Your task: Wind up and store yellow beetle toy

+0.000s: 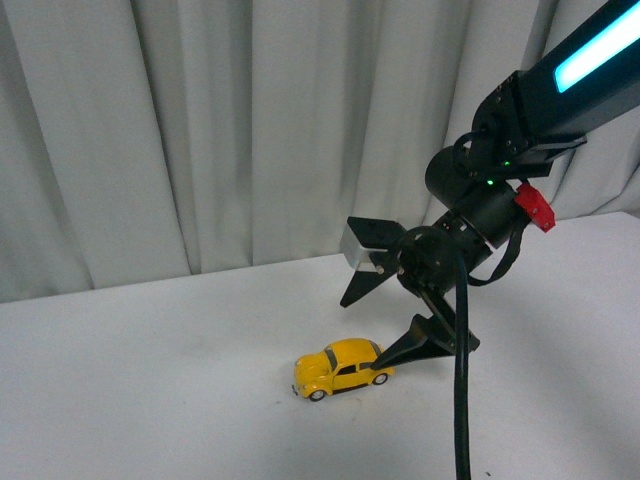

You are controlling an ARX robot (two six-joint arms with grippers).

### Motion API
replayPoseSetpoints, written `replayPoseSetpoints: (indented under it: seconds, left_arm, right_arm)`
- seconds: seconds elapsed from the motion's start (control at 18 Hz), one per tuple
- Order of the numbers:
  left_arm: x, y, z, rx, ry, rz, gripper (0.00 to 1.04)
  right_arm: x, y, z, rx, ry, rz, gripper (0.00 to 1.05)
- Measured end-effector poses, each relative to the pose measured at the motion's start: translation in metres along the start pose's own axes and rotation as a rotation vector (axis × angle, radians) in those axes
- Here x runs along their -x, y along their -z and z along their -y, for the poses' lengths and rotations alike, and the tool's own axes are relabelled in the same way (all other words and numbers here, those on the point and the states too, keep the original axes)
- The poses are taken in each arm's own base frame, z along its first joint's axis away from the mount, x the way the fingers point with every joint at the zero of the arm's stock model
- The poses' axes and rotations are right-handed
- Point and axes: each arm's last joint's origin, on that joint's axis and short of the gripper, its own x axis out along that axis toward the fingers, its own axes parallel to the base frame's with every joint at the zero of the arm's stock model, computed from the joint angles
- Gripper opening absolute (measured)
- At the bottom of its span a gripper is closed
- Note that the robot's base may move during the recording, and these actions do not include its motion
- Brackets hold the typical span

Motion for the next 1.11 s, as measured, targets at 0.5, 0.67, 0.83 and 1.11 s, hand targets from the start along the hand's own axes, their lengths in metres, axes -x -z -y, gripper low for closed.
replayPoseSetpoints:
  seconds: [0.5, 0.67, 0.83, 1.11]
  left_arm:
    - [0.0, 0.0, 0.0, 0.0, 0.0, 0.0, 0.98]
    - [0.0, 0.0, 0.0, 0.0, 0.0, 0.0, 0.98]
    - [0.0, 0.0, 0.0, 0.0, 0.0, 0.0, 0.98]
    - [0.0, 0.0, 0.0, 0.0, 0.0, 0.0, 0.98]
  right_arm:
    - [-0.032, 0.001, -0.007, -0.077, 0.0, -0.062, 0.98]
    - [-0.039, 0.007, -0.008, -0.095, -0.015, -0.065, 0.95]
    - [-0.042, 0.01, -0.007, -0.093, -0.015, -0.064, 0.66]
    - [-0.045, 0.003, 0.001, -0.053, -0.003, -0.054, 0.43]
